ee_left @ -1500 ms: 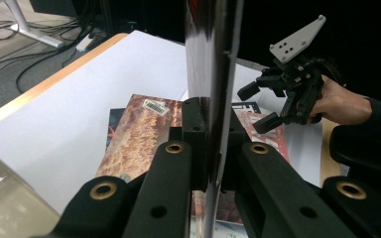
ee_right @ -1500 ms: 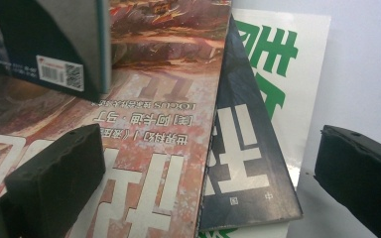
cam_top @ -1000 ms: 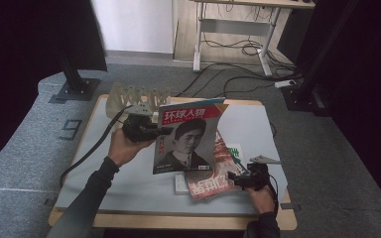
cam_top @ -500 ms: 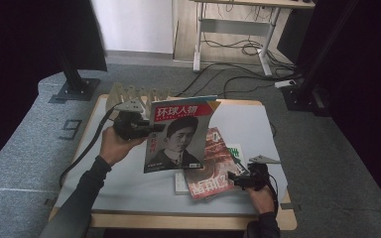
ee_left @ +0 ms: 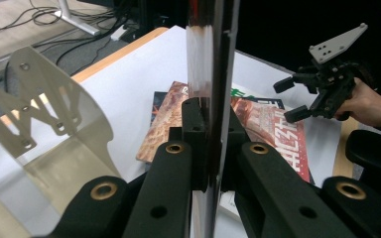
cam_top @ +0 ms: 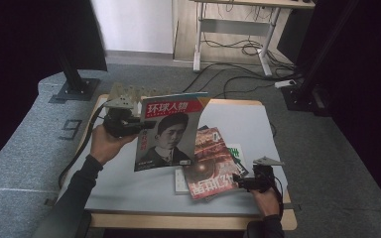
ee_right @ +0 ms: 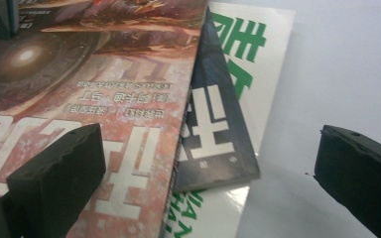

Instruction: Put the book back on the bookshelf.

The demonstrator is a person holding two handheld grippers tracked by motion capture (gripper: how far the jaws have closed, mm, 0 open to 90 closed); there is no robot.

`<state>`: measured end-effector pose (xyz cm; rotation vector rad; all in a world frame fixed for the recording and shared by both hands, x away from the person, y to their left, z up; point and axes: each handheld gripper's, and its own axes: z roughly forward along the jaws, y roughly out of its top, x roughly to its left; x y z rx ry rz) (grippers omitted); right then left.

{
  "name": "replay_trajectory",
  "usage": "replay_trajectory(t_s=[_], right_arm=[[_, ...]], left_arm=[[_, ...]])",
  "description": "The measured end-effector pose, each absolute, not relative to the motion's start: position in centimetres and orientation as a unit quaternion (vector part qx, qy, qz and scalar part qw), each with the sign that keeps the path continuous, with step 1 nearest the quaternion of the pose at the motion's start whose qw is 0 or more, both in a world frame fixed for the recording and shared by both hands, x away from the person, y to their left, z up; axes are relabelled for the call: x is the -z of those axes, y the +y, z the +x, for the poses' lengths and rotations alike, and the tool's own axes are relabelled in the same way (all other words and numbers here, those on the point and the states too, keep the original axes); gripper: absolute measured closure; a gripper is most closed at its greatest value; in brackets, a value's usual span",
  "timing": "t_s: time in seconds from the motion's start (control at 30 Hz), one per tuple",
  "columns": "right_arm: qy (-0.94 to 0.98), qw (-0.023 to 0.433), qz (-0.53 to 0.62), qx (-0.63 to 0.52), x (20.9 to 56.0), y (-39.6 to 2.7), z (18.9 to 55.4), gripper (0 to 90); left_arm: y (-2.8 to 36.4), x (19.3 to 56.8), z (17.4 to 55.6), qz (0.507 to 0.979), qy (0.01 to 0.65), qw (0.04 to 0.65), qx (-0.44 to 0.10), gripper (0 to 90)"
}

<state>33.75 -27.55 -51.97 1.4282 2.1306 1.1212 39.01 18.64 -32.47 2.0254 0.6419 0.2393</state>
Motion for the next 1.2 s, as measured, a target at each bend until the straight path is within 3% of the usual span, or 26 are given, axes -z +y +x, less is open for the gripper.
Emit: replay_trajectory(t_s=[1.2], right_arm=[[0.719,0.218,0.559,-0.351,52.7,-31.0,33.0,2.3]], left_arm=[[25.5,31.6,39.0,0.807,0.334,0.465,-0.148,87.0]])
